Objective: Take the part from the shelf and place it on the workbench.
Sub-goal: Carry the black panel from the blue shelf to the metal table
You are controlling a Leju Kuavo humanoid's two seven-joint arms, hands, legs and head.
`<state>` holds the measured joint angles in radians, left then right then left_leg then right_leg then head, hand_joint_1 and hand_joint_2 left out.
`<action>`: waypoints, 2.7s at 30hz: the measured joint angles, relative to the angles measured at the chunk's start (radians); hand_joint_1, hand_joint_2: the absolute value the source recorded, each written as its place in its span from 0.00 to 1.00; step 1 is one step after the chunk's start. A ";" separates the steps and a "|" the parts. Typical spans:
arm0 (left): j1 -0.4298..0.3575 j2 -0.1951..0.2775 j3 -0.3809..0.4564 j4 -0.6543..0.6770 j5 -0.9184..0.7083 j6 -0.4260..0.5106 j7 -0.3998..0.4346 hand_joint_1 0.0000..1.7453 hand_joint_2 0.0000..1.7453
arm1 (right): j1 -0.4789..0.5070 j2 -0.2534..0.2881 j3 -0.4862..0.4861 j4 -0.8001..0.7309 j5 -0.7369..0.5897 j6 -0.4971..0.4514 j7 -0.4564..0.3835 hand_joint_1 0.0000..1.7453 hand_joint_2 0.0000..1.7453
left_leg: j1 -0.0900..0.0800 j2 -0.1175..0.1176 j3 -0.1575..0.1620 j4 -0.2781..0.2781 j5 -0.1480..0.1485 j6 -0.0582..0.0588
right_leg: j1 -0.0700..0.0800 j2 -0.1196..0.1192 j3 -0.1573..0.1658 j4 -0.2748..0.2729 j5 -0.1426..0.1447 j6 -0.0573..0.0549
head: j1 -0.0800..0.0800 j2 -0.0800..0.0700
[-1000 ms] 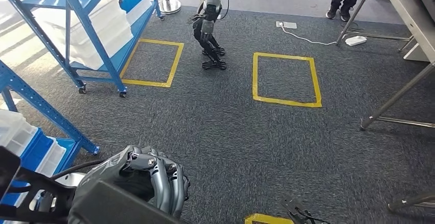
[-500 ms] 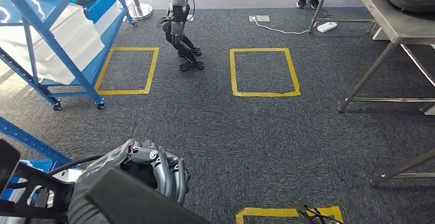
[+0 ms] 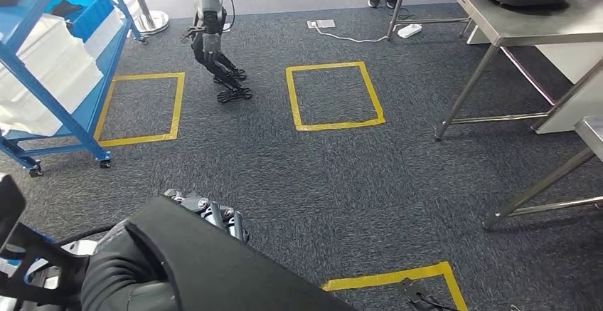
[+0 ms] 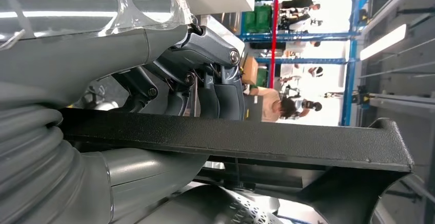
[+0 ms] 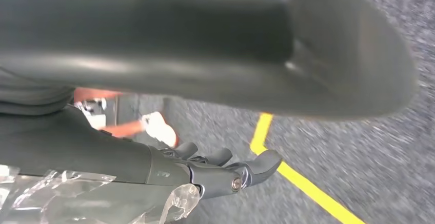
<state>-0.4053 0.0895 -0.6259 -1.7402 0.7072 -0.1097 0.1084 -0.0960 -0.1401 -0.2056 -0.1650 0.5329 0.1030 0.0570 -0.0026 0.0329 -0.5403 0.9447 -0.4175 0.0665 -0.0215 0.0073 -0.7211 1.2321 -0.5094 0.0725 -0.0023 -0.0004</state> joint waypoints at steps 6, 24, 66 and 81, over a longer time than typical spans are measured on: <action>-0.006 0.017 0.000 -0.028 -0.017 0.018 0.004 1.00 1.00 | -0.002 0.019 0.000 0.001 0.002 0.002 -0.002 0.00 0.00 | -0.011 0.047 0.005 0.003 -0.010 -0.021 | 0.011 -0.053 0.144 -0.273 0.094 -0.022 | -0.002 0.000; -0.012 0.053 0.019 -0.050 -0.020 0.002 -0.017 1.00 1.00 | 0.006 0.050 -0.001 0.001 -0.002 -0.006 -0.018 0.00 0.00 | 0.007 -0.062 -0.005 0.009 -0.003 -0.016 | 0.007 0.081 0.110 -0.253 0.105 -0.022 | -0.004 0.000; -0.005 0.055 0.020 -0.052 -0.061 -0.049 -0.057 1.00 1.00 | -0.003 0.049 -0.006 0.002 0.003 -0.003 0.004 0.00 0.00 | 0.002 0.038 0.005 0.003 -0.011 -0.031 | 0.008 -0.054 0.136 -0.270 0.101 -0.019 | 0.001 0.000; 0.031 0.055 0.026 -0.046 -0.070 -0.081 -0.099 1.00 1.00 | -0.003 0.053 -0.017 0.002 0.020 -0.003 0.010 0.00 0.00 | -0.004 -0.078 -0.017 0.023 -0.004 -0.017 | 0.025 0.078 0.127 -0.269 0.113 -0.058 | -0.004 0.000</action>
<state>-0.3748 0.1442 -0.6002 -1.7857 0.6375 -0.1903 0.0095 -0.0992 -0.0873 -0.2225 -0.1625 0.5532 0.0999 0.0670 -0.0070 -0.0450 -0.5576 0.9674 -0.4217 0.0494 0.0032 0.0858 -0.5937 0.9626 -0.3962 0.0147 -0.0062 -0.0004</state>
